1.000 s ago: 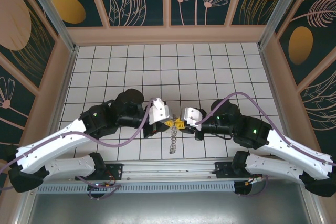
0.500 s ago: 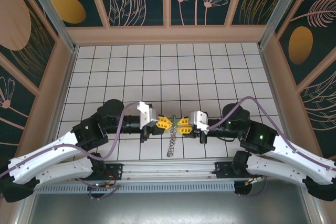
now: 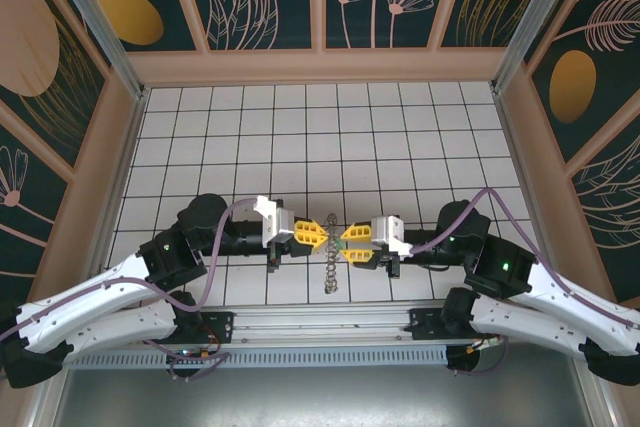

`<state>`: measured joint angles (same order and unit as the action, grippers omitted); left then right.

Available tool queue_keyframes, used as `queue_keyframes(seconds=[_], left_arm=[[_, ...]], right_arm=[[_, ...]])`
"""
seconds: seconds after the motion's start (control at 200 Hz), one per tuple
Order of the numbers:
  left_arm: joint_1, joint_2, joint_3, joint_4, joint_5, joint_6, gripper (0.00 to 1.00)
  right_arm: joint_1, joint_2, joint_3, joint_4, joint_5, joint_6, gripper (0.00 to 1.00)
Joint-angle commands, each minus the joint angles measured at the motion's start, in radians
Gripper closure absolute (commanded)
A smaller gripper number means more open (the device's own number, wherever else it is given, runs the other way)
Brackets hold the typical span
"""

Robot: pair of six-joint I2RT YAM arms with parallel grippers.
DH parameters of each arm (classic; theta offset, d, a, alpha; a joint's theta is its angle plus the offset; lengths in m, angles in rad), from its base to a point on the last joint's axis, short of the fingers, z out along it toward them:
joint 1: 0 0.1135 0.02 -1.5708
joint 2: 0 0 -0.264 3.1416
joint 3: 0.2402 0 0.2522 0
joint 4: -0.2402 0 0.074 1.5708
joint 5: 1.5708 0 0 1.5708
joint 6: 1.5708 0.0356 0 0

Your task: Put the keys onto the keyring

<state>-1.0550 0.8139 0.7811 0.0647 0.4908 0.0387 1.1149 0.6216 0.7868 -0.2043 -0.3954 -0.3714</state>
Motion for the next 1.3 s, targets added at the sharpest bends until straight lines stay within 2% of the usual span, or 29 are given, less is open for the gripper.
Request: queue_keyframes(seconds=[0.0, 0.405, 0.48, 0.576, 0.676, 0.851, 1.016, 1.171, 1.296], left_arm=[[-0.003, -0.009, -0.005, 0.069, 0.023, -0.01, 1.0], [-0.003, 0.014, 0.009, 0.058, 0.029, -0.001, 1.0], [-0.003, 0.016, 0.009, 0.057, 0.031, 0.0, 1.0], [-0.003, 0.01, 0.007, 0.06, 0.032, 0.002, 1.0], [-0.003, 0.001, 0.005, 0.061, 0.034, 0.003, 1.0], [-0.003, -0.015, -0.007, 0.076, 0.041, 0.006, 1.0], [-0.003, -0.028, -0.016, 0.115, 0.05, -0.005, 1.0], [-0.003, -0.044, -0.018, 0.11, 0.031, 0.001, 1.0], [-0.003, -0.056, -0.019, 0.095, 0.023, 0.003, 1.0]], right_arm=[[0.008, -0.01, -0.014, 0.06, -0.009, 0.025, 0.74], [0.009, 0.001, -0.027, 0.114, 0.038, 0.047, 0.75], [0.008, 0.005, -0.029, 0.124, 0.041, 0.054, 0.8], [0.009, 0.018, -0.02, 0.11, 0.051, 0.049, 0.92], [0.008, 0.032, -0.013, 0.097, 0.084, 0.046, 1.0], [0.009, 0.084, 0.007, 0.053, 0.16, 0.041, 1.0], [0.008, 0.133, 0.014, 0.046, 0.161, 0.04, 1.0], [0.008, 0.105, -0.004, 0.077, 0.144, 0.04, 0.93], [0.008, 0.064, -0.022, 0.082, 0.144, 0.051, 0.93]])
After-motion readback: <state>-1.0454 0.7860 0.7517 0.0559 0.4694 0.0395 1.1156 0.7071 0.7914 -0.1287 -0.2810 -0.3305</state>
